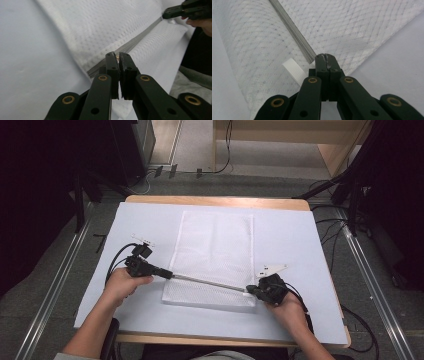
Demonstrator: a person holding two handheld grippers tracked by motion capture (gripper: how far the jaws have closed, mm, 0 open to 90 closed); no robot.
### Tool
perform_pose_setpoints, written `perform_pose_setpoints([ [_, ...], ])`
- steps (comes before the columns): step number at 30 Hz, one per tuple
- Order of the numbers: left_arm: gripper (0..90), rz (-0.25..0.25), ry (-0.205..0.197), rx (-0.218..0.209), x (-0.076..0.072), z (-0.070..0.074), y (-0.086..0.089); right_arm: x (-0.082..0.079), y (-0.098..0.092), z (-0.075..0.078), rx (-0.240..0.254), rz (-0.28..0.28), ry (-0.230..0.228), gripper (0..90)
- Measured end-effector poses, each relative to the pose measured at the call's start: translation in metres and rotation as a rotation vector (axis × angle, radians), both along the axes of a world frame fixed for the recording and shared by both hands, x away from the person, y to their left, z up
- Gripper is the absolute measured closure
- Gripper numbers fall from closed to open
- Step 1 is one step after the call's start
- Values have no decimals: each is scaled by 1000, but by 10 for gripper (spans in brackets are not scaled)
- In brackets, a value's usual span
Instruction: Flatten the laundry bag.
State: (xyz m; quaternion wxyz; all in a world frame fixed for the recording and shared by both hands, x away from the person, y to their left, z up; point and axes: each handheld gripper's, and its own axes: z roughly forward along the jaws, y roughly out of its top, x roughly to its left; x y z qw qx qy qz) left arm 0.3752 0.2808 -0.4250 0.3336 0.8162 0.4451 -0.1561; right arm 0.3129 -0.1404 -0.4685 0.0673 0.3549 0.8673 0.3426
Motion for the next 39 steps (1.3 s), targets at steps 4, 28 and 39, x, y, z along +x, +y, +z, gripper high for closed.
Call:
perform_pose_setpoints([
  [4, 881, 31, 7, -7, 0, -1, 13, 0, 0, 0, 0, -1, 1, 900],
  [28, 878, 30, 40, 23, -11, -10, 17, 6, -1, 2, 2, 20, 30, 900],
  [39, 863, 7, 35, 17, -14, -12, 17, 9, -3, 3, 8, 17, 36, 900],
])
